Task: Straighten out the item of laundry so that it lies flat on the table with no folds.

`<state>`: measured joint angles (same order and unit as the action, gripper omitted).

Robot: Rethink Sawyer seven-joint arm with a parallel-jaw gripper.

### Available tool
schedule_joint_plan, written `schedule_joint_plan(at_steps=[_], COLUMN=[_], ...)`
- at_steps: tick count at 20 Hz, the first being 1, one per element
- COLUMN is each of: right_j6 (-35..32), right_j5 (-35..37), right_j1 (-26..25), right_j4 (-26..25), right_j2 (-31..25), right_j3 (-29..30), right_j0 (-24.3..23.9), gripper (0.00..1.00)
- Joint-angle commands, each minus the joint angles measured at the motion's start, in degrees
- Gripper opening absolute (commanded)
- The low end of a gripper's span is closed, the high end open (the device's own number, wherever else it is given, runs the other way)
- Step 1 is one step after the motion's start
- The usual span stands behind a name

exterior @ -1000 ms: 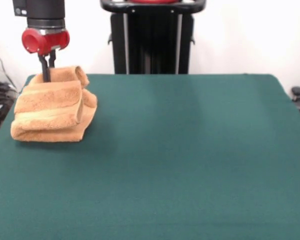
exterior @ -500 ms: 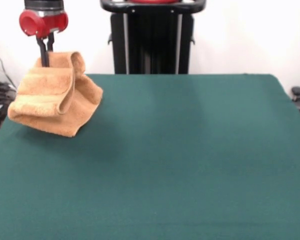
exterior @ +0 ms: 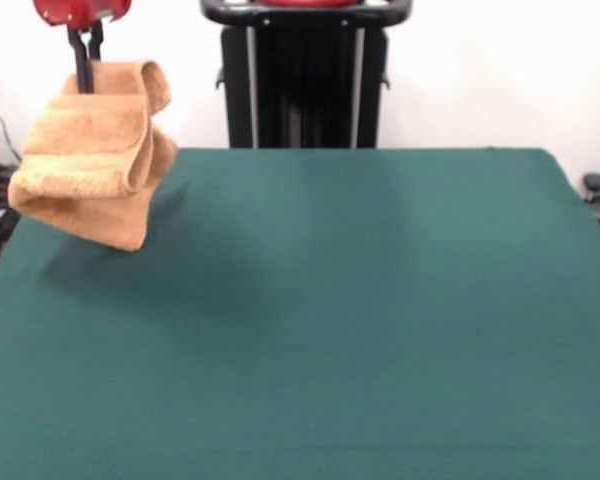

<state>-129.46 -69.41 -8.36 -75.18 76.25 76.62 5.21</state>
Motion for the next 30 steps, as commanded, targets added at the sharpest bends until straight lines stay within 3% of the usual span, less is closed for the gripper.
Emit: schedule_joint_plan(at_steps=[1,8,13,15,20,22,24,26,28,30], right_j6=[-20.5,-15.5,-1.5,0.2,-2.3,-1.8,-3.6,-0.2,0.1,6.3], right_j5=[-5.0,-13.4,-28.5,-29.7,-27.2,-20.8,-21.3,-15.8,-13.3,-2.9], right_j1=[5.6,13.7,24.2,25.7,26.2,24.7,24.7,23.8,21.3,17.8], right_j4=[-2.5,-6.1,-10.9,-12.2,-12.5,-9.9,-10.6,-7.7,-9.6,-7.6], right_j2=[-8.8,-13.5,-20.2,-21.3,-22.2,-22.0,-22.6,-23.5,-23.6,-23.0], right_j3=[-3.8,-1.8,0.5,0.6,-0.6,-0.1,-0.5,0.9,-0.2,0.6], right_j0=[1.7,-0.9,-2.1,-2.2,-1.8,-1.0,-0.3,0.1,0.5,1.9], gripper=[0.00,0.00,0.00,0.00,0.00,0.00,0.00,0.00,0.00,0.00])
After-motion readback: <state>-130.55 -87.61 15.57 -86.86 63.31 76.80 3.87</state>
